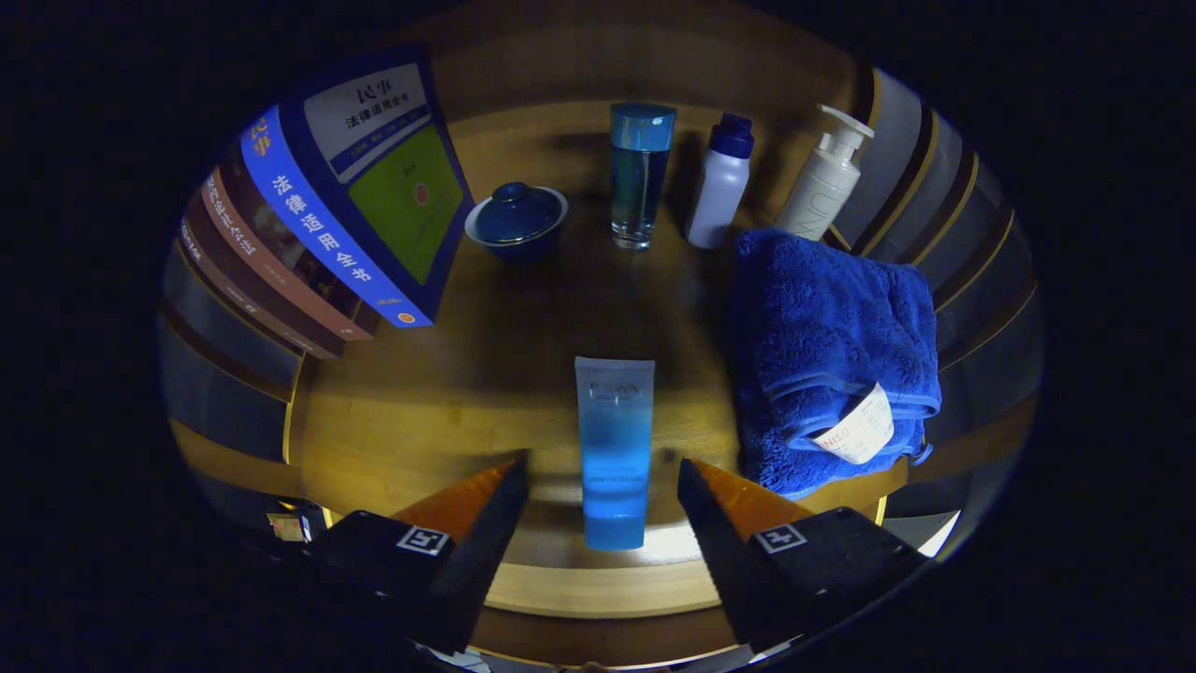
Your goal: Pull open the drawer, take out the items inside it, and place them on the countertop above the cabinet.
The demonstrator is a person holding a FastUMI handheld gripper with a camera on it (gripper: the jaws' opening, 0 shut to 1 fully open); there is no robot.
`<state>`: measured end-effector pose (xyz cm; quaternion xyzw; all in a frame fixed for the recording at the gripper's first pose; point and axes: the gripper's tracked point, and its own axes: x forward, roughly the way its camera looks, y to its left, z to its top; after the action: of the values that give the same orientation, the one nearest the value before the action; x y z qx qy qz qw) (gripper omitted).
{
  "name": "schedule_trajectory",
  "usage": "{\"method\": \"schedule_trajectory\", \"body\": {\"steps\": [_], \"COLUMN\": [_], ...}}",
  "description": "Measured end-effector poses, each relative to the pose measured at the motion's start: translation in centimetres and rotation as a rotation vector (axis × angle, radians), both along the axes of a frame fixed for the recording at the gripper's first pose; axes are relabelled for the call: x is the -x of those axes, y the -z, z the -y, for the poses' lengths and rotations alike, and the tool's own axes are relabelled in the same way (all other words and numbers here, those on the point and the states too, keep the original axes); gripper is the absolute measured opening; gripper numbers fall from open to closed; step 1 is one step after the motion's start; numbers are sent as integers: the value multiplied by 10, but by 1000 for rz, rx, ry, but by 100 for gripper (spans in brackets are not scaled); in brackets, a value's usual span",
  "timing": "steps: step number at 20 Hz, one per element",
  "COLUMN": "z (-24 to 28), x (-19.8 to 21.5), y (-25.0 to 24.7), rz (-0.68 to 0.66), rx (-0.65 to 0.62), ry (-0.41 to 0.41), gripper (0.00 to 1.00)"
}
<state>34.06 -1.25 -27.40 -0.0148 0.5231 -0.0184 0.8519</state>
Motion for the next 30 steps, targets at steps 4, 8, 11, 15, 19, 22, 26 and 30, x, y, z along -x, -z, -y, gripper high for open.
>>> {"method": "schedule_trajectory", "body": {"steps": [4,8,11,15,19,22,26,30], "z": [-4,-21,-30,-28,-26,-23,-16,1], "x": [5,23,42,71,108,140,181,221], "y": [-15,-33,-53,-75,-95,-101,-103,-89], "rz": [62,143,242,385,528,620,745,881], "rx": [-2,-74,-97,-94,-131,-140,-140,-40], "ry": [-13,-16,-62,-68,-52,-63,-43,-54], "gripper": [99,100,100,100,100,100,100,100]}}
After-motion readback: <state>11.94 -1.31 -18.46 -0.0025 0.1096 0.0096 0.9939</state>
